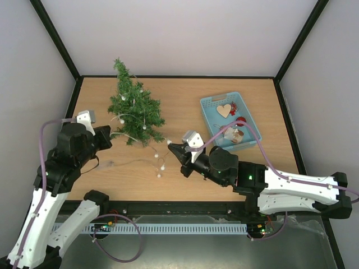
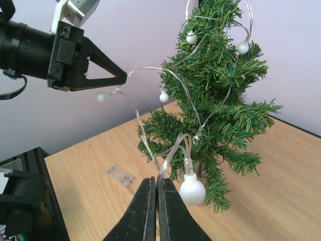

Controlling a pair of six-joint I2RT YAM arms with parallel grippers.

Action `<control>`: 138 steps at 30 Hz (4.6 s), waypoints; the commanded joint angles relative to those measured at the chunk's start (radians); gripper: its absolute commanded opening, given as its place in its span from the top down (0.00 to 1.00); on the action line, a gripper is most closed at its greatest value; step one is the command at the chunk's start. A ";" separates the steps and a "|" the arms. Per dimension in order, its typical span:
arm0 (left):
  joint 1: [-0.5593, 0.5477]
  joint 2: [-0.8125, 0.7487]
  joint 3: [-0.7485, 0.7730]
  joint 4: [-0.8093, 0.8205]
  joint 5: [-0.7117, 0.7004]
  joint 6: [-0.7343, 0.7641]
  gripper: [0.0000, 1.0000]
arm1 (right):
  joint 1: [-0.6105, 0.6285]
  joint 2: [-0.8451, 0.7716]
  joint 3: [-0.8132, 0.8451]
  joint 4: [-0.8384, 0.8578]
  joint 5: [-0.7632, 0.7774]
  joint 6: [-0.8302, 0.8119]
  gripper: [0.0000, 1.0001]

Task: Decorate the small christmas tree
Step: Wrap the decoration item around the Christmas tree.

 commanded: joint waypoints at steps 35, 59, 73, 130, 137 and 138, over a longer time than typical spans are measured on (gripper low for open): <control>0.436 0.315 -0.139 0.298 0.288 -0.088 0.91 | 0.006 0.209 0.243 0.037 -0.099 -0.195 0.98; 0.213 0.046 -0.033 0.487 0.728 0.425 0.38 | -0.111 0.382 0.520 -0.109 -0.221 -0.138 0.98; 0.119 -0.062 -0.232 0.499 0.808 0.648 0.43 | -0.118 0.344 0.512 -0.103 -0.250 -0.164 0.98; 0.115 -0.145 -0.157 0.800 0.592 0.465 0.98 | -0.117 0.886 -0.484 1.639 -0.187 -0.189 0.47; 0.108 -0.151 -0.148 0.767 0.572 0.486 0.98 | -0.109 1.077 -0.343 1.631 -0.267 -0.180 0.42; 0.107 -0.151 -0.147 0.765 0.569 0.487 0.98 | -0.109 1.096 -0.328 1.628 -0.262 -0.190 0.41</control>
